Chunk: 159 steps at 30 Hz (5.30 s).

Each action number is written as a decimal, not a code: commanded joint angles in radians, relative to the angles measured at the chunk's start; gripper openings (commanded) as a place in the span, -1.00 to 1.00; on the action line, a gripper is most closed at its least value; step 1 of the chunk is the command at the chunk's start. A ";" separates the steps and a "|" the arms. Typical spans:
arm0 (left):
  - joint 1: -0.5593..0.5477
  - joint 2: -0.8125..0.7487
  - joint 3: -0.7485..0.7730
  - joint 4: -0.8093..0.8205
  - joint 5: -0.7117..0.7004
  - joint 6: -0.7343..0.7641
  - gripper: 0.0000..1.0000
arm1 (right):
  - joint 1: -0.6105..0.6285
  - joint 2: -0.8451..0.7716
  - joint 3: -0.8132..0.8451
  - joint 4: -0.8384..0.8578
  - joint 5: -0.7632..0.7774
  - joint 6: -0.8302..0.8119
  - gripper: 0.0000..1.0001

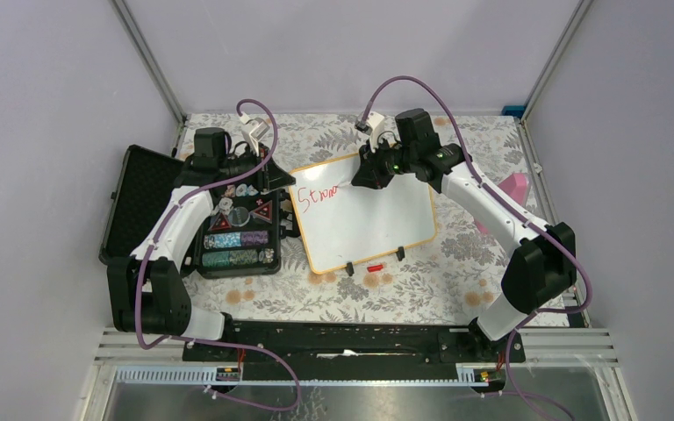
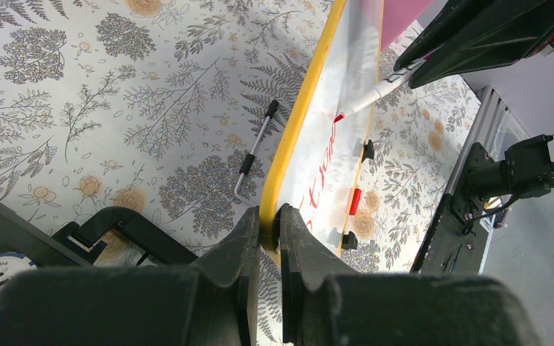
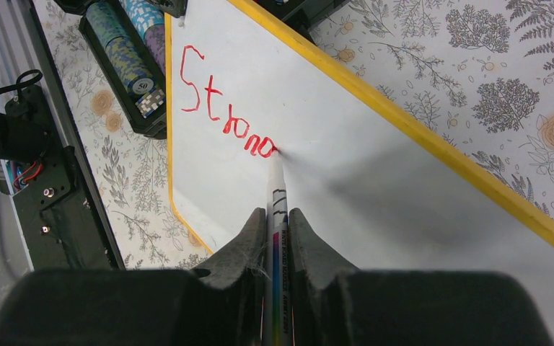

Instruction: Write a sentence on the whiteboard

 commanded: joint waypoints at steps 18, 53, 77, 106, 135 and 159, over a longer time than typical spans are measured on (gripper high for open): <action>-0.026 -0.011 -0.009 -0.023 -0.014 0.041 -1.00 | 0.000 -0.018 -0.052 0.009 0.019 -0.031 -1.00; -0.025 -0.012 -0.012 -0.023 -0.019 0.045 -1.00 | 0.026 -0.079 0.004 -0.056 -0.089 -0.020 -1.00; -0.028 -0.025 -0.014 -0.023 -0.016 0.048 -1.00 | -0.024 -0.049 0.003 -0.018 -0.064 -0.037 -1.00; -0.029 -0.017 -0.013 -0.023 -0.017 0.047 -1.00 | -0.011 -0.006 0.020 0.002 -0.004 -0.043 -1.00; -0.029 -0.017 -0.013 -0.024 -0.019 0.047 -1.00 | -0.058 -0.045 -0.001 -0.026 0.028 -0.072 -1.00; -0.029 -0.020 -0.017 -0.023 -0.019 0.048 -1.00 | -0.063 -0.001 0.064 -0.026 0.003 -0.050 -1.00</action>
